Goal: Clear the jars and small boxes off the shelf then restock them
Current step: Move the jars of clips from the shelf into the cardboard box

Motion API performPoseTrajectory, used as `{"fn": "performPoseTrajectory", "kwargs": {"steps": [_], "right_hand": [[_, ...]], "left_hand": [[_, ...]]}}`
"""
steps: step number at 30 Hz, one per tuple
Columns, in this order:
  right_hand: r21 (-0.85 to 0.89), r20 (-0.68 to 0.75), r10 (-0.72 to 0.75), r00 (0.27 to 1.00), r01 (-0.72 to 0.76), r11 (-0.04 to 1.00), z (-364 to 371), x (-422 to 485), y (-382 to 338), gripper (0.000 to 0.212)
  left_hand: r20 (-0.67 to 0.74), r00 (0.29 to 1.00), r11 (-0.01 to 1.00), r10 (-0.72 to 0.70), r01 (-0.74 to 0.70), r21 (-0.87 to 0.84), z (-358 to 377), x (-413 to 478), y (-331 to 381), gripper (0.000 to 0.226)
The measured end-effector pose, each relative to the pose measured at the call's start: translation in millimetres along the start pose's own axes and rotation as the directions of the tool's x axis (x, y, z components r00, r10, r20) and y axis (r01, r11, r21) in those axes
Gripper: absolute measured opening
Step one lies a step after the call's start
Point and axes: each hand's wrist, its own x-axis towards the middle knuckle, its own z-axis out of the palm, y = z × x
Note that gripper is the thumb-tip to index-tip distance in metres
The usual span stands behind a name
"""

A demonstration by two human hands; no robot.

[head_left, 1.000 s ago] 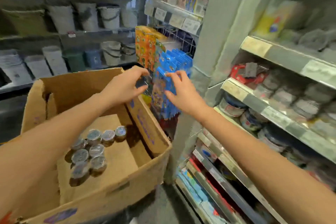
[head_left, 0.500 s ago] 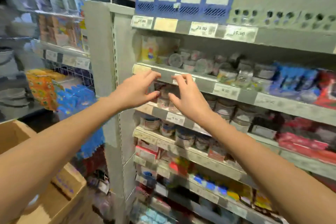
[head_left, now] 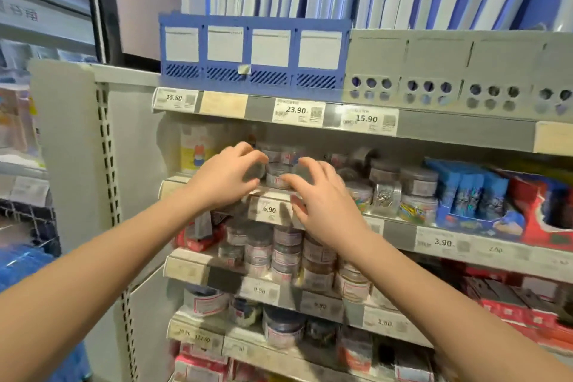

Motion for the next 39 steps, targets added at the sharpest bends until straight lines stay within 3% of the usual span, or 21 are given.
{"fn": "performPoseTrajectory", "kwargs": {"steps": [7, 13, 18, 24, 29, 34, 39], "right_hand": [[-0.225, 0.208, 0.082, 0.975, -0.034, 0.974, 0.3, 39.2, 32.3, 0.063], [-0.210, 0.364, 0.057, 0.930, 0.022, 0.977, 9.0, 62.6, 49.3, 0.066], [-0.183, 0.440, -0.018, 0.898, 0.109, 0.977, 9.8, 73.9, 48.9, 0.074], [-0.182, 0.492, -0.060, 0.868, 0.171, 0.968, 4.8, 76.6, 47.5, 0.064], [-0.256, 0.446, -0.100, 0.890, 0.233, 0.938, 1.7, 71.0, 42.6, 0.056], [-0.321, 0.354, -0.119, 0.928, 0.240, 0.916, -9.7, 55.9, 38.3, 0.057], [-0.306, 0.231, -0.190, 0.954, 0.256, 0.917, -23.2, 39.9, 29.2, 0.058]], "left_hand": [[0.153, 0.982, 0.976, -0.114, 0.082, 0.201, 9.7, 41.3, -21.8, 0.030], [0.250, 0.968, 0.999, -0.022, 0.013, 0.040, 27.1, 60.3, -39.1, 0.050], [0.292, 0.955, 0.996, -0.046, 0.022, 0.086, 30.9, 69.5, -37.4, 0.057], [0.276, 0.958, 0.993, -0.082, 0.056, 0.102, 32.7, 71.8, -34.4, 0.055], [0.170, 0.985, 0.999, -0.042, 0.045, -0.010, 29.3, 59.3, -36.5, 0.041], [0.027, 1.000, 1.000, -0.002, 0.001, 0.023, 18.6, 41.4, -26.9, 0.044], [-0.056, 0.998, 0.995, 0.010, -0.016, -0.100, 5.7, 6.1, -11.6, 0.041]]}}
